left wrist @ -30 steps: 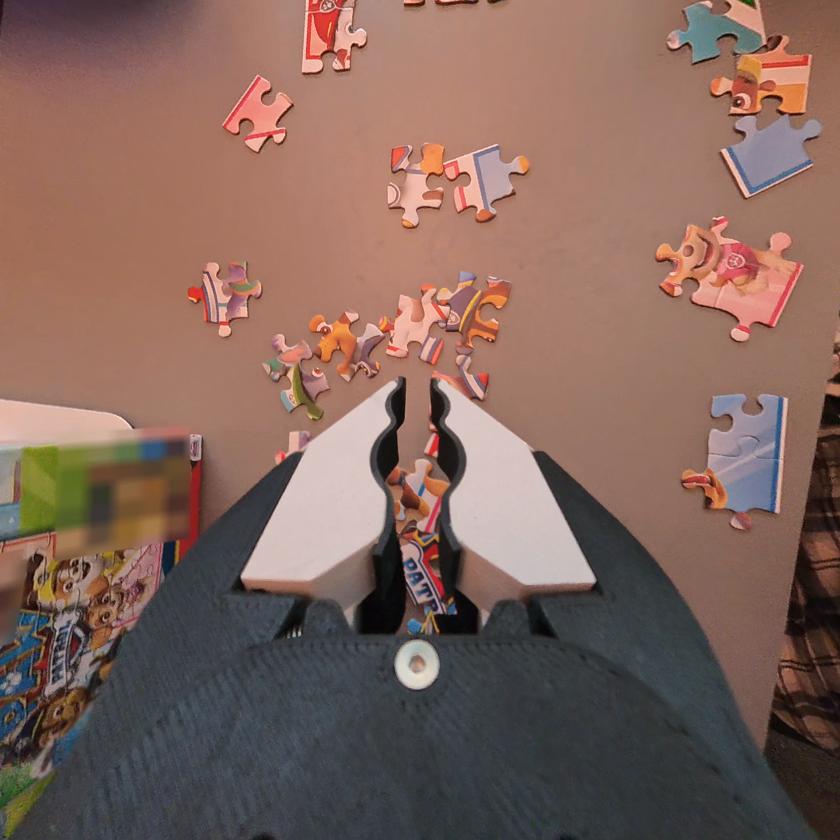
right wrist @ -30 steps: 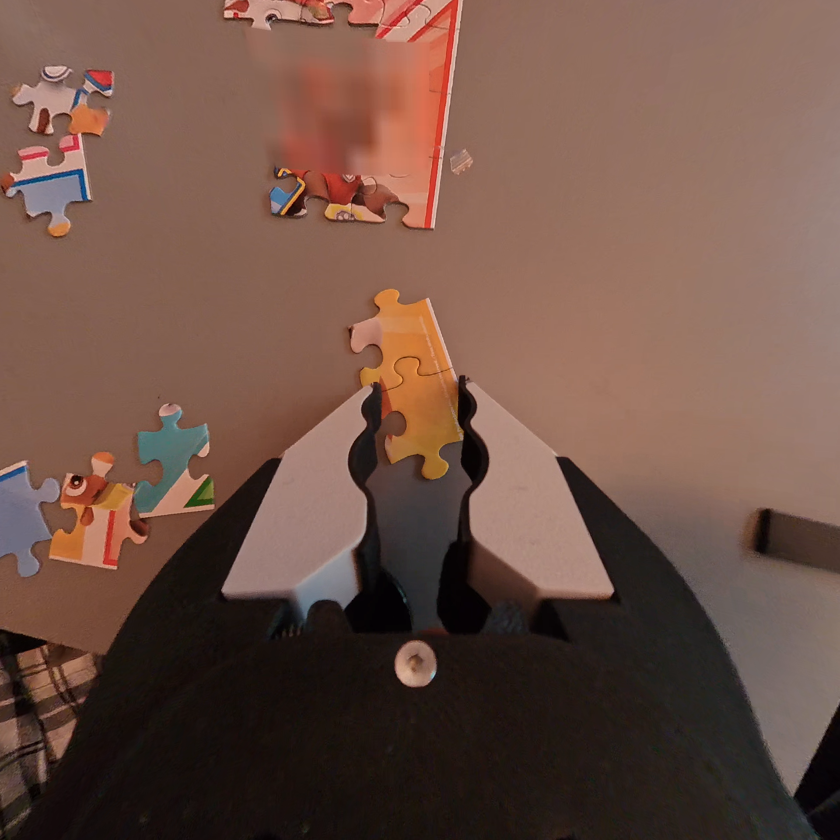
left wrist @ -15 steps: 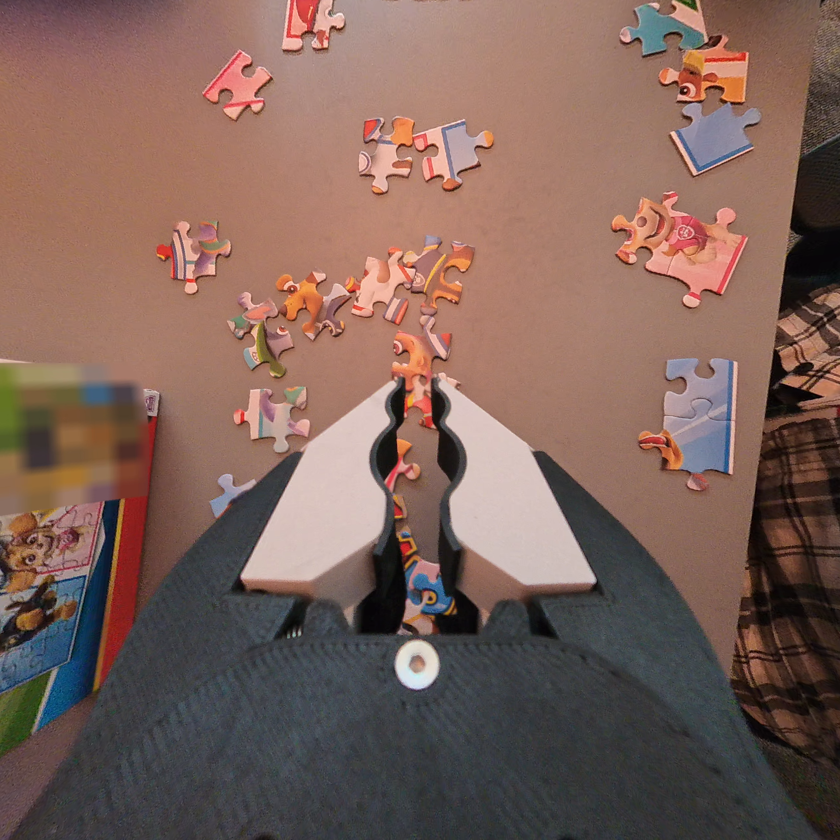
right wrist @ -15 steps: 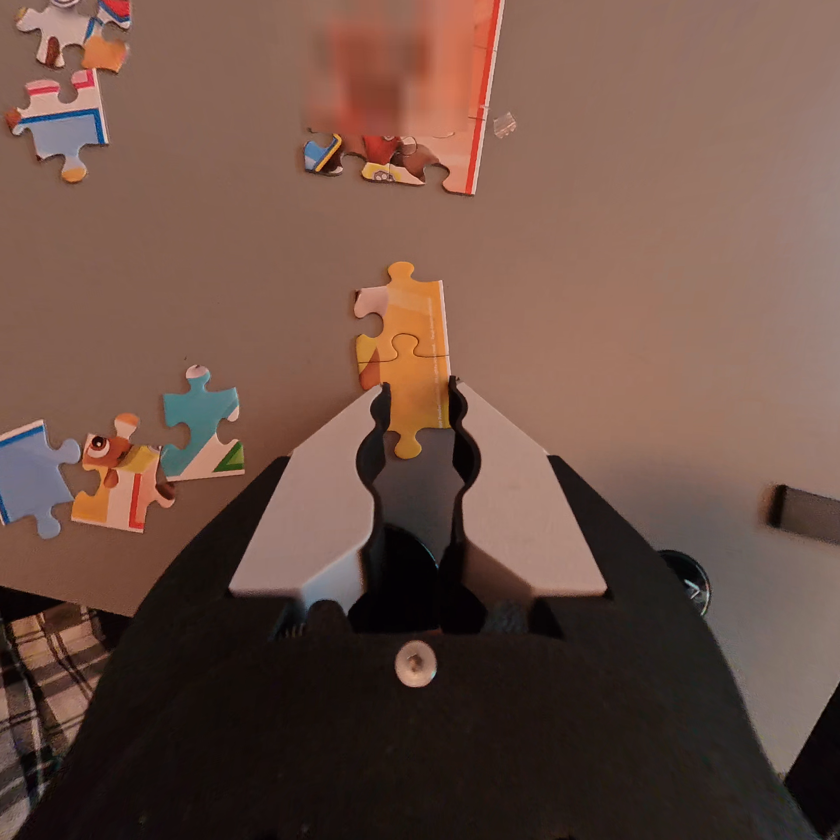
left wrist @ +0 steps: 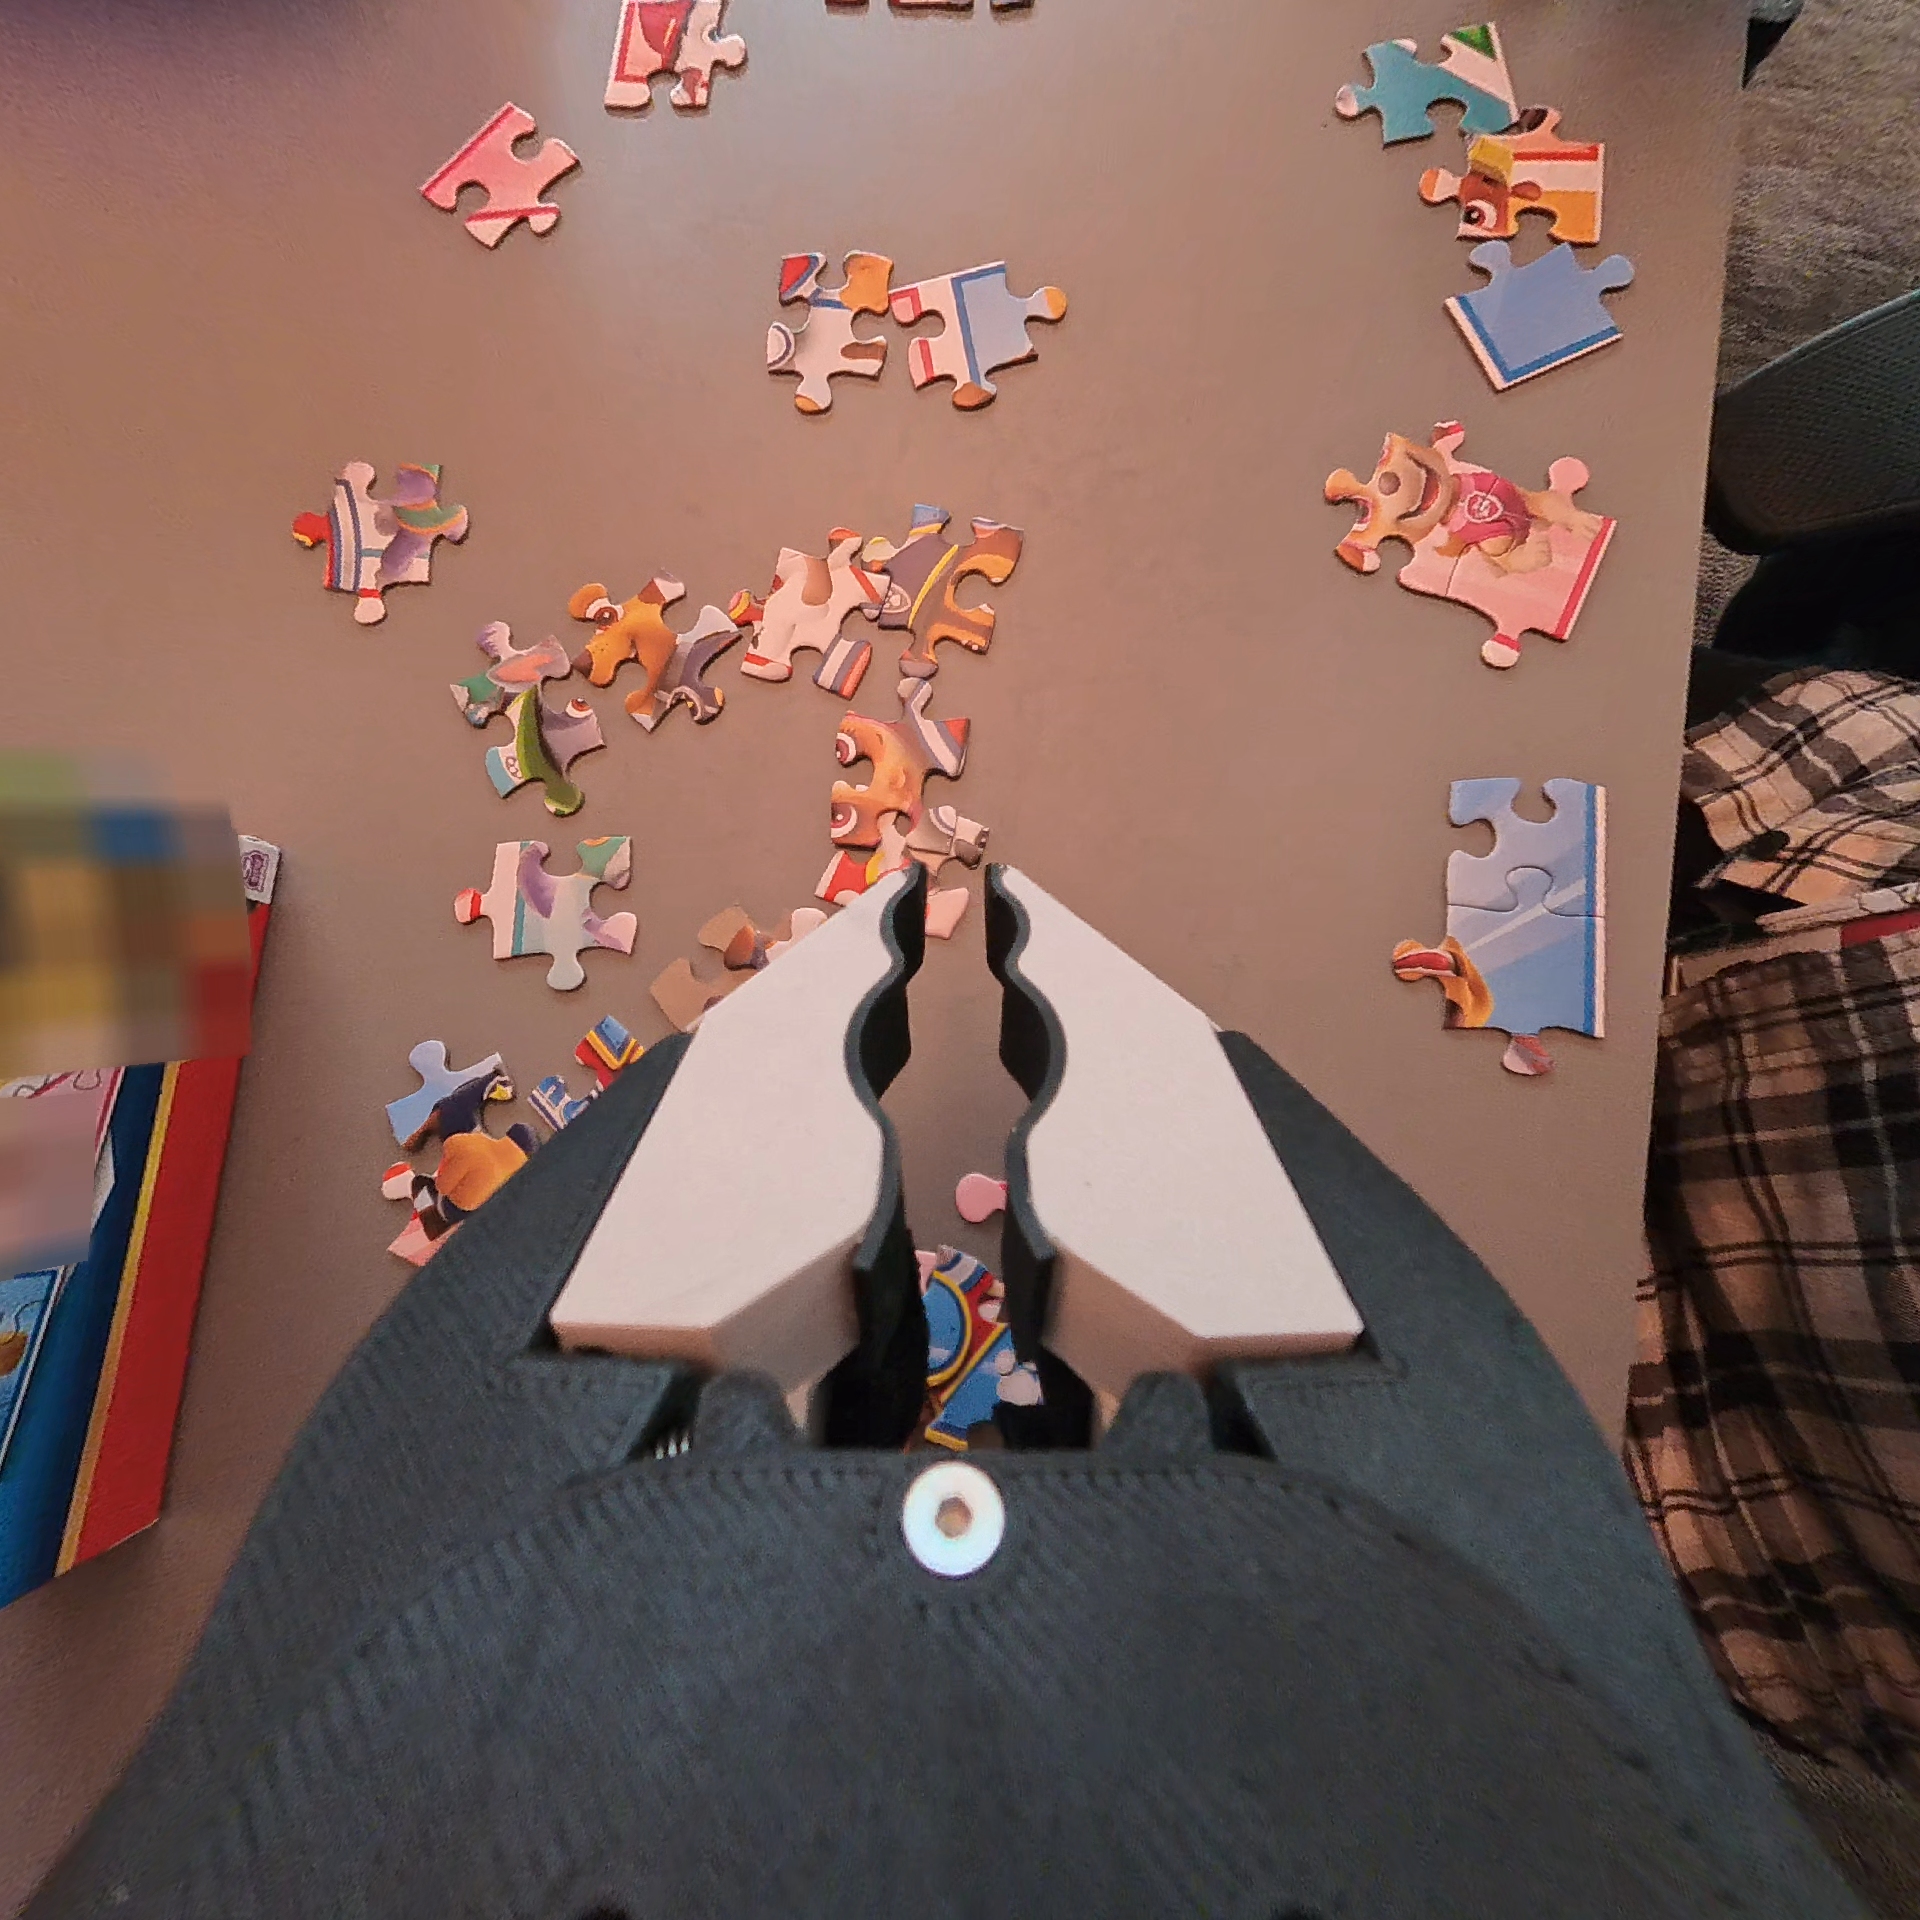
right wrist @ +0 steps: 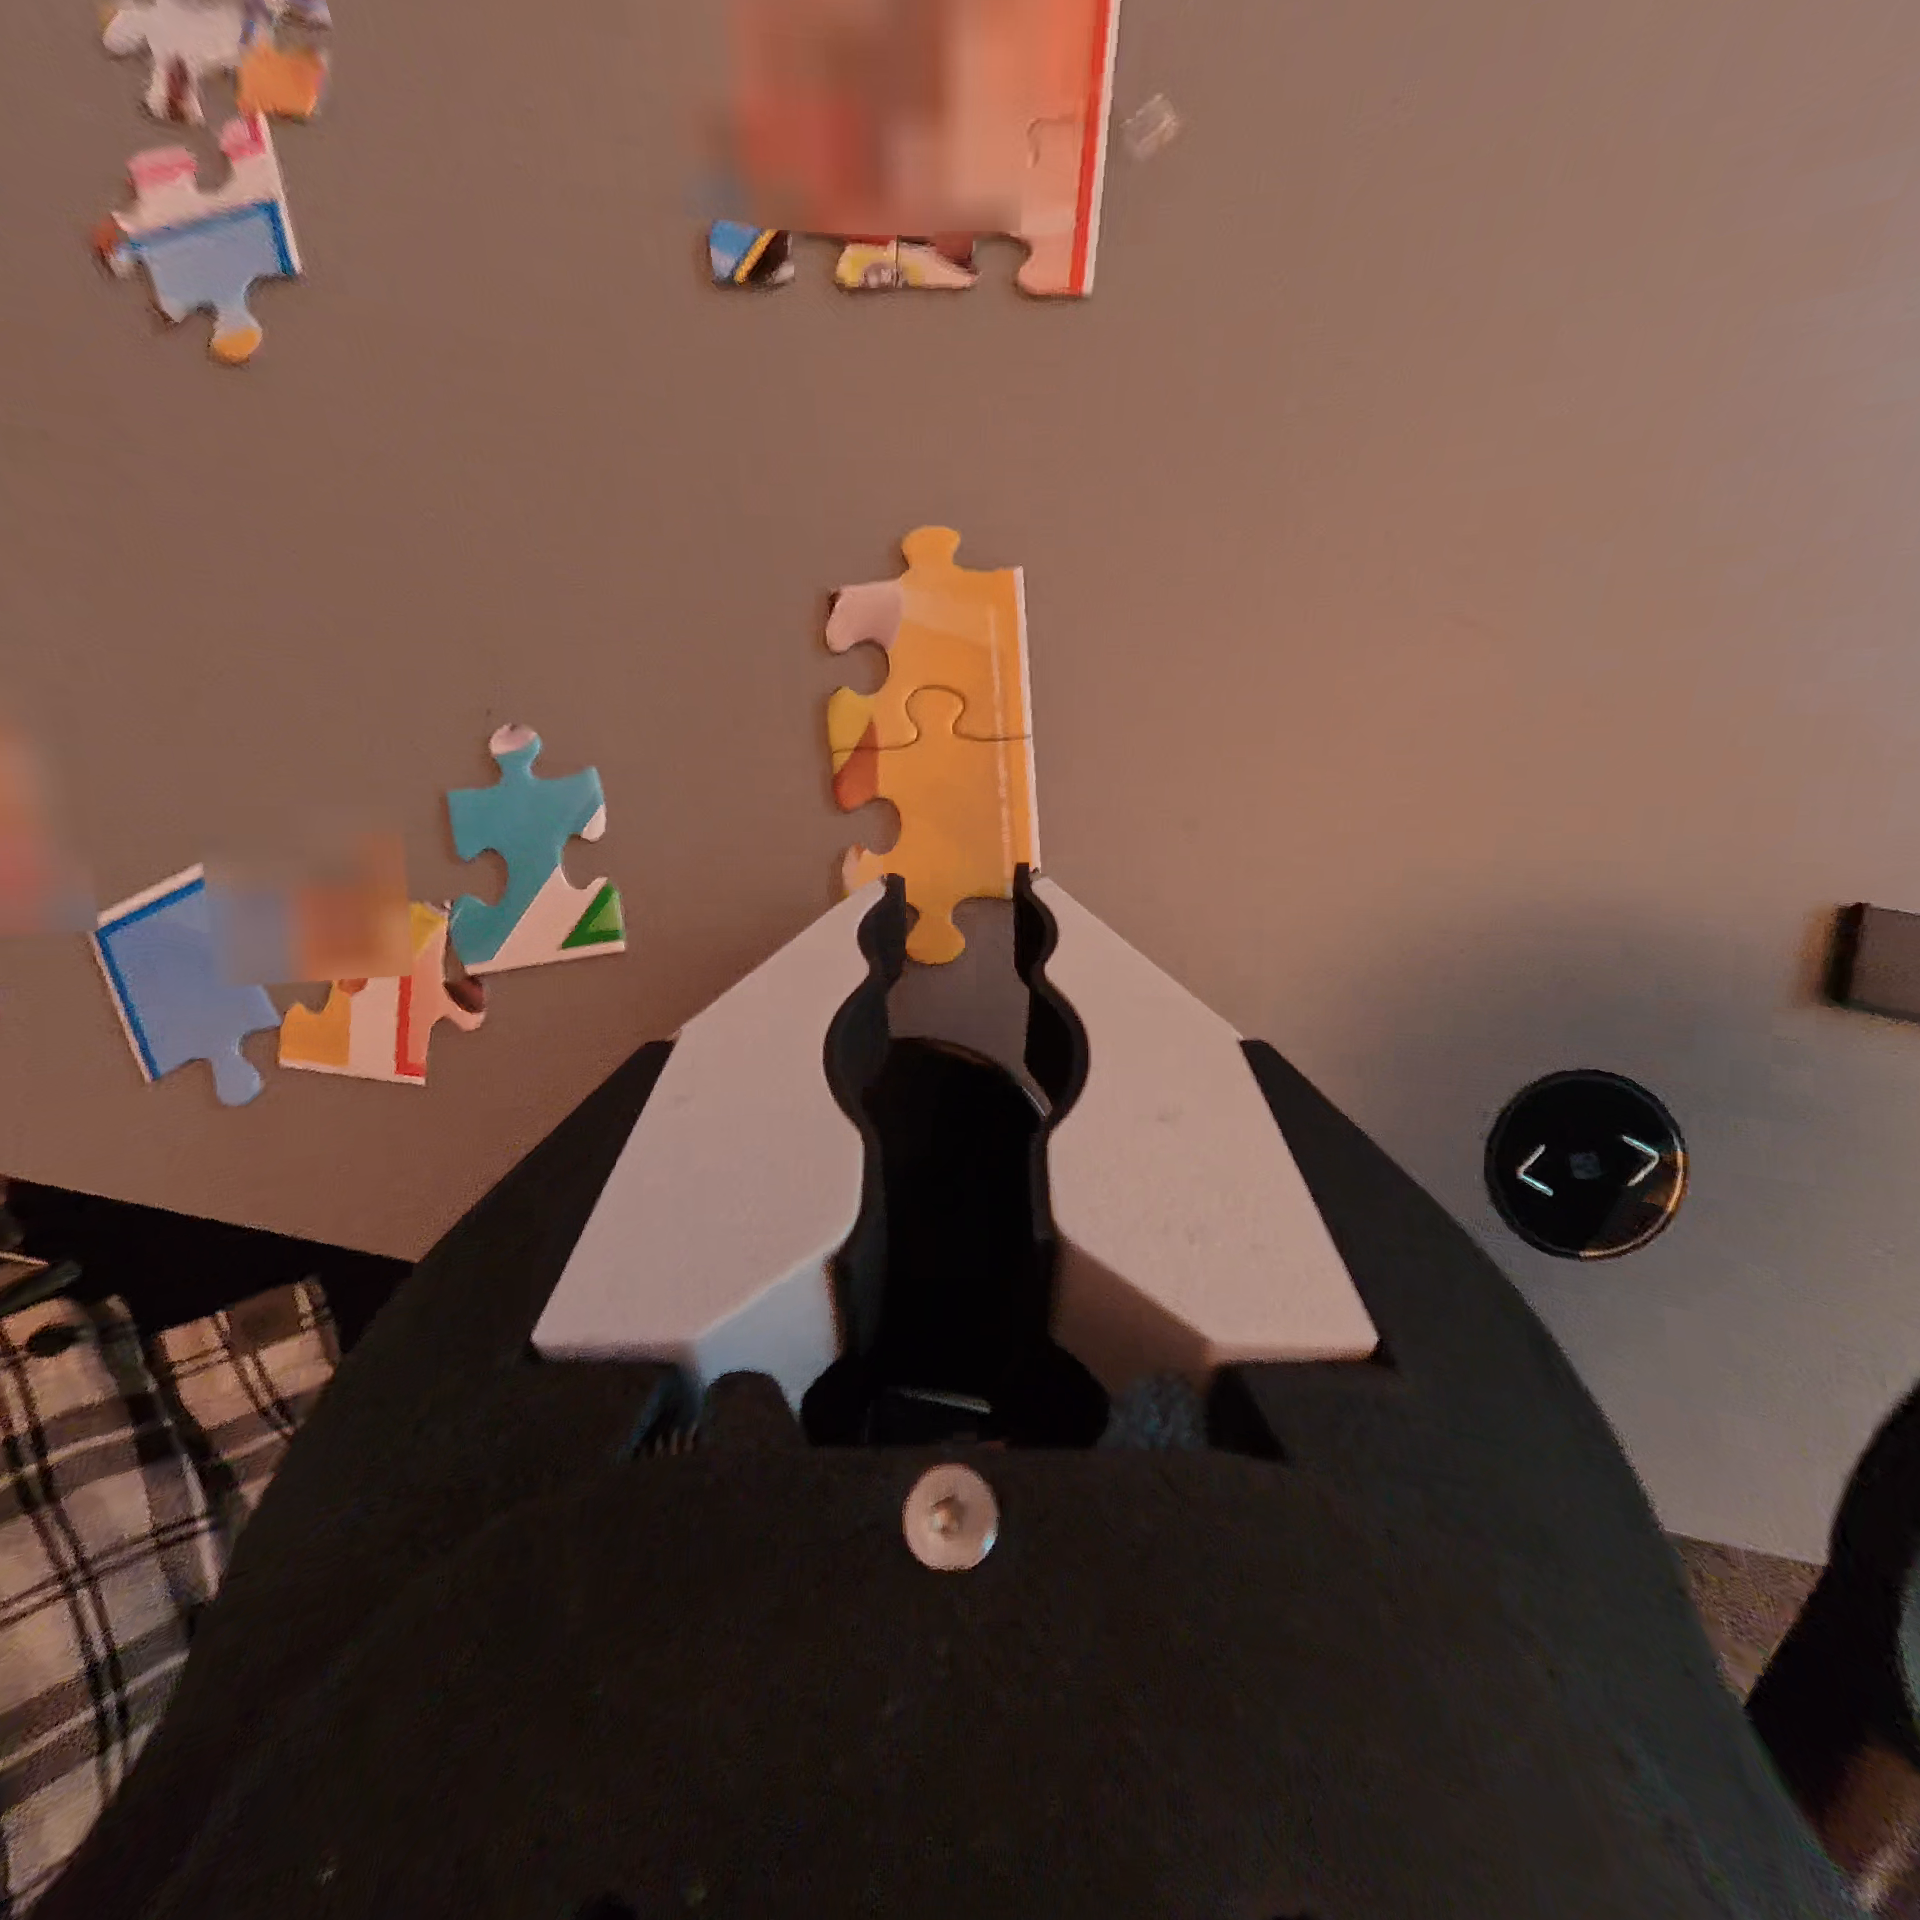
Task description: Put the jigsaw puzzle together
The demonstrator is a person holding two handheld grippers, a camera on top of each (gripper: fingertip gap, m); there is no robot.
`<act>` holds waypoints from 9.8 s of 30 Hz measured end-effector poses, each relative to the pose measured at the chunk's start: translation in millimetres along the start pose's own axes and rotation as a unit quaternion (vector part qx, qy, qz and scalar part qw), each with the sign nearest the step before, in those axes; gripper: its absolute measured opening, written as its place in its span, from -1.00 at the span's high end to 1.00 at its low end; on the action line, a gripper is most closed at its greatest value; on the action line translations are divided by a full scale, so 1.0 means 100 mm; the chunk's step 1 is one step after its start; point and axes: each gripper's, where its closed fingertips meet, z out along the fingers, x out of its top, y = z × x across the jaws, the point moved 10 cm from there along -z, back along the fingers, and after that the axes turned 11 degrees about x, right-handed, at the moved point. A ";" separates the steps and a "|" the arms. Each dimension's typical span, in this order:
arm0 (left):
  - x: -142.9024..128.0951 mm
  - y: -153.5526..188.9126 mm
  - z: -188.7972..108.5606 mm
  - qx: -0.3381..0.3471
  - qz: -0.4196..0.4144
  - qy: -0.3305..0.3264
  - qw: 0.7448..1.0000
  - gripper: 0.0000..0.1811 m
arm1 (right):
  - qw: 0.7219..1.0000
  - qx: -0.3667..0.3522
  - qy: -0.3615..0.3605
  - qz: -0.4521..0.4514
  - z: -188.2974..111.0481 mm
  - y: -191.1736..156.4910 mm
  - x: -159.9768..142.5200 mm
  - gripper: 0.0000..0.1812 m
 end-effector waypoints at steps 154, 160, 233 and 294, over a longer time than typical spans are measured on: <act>1.75 0.69 1.95 -0.344 -0.079 -0.021 0.935 1.00 | 0.934 -0.056 0.203 -0.290 -0.17 -0.11 0.31 1.00; 1.86 0.68 2.19 -0.358 -0.061 -0.067 0.929 1.00 | 0.949 -0.030 0.149 -0.278 0.02 0.07 0.35 1.00; 2.13 1.03 2.27 -0.193 0.107 -0.125 0.967 0.85 | 0.955 0.012 0.070 -0.287 0.25 0.07 0.19 1.00; 2.06 1.31 2.19 -0.080 0.087 -0.063 0.991 0.95 | 0.952 0.022 0.065 -0.297 0.27 0.07 0.15 1.00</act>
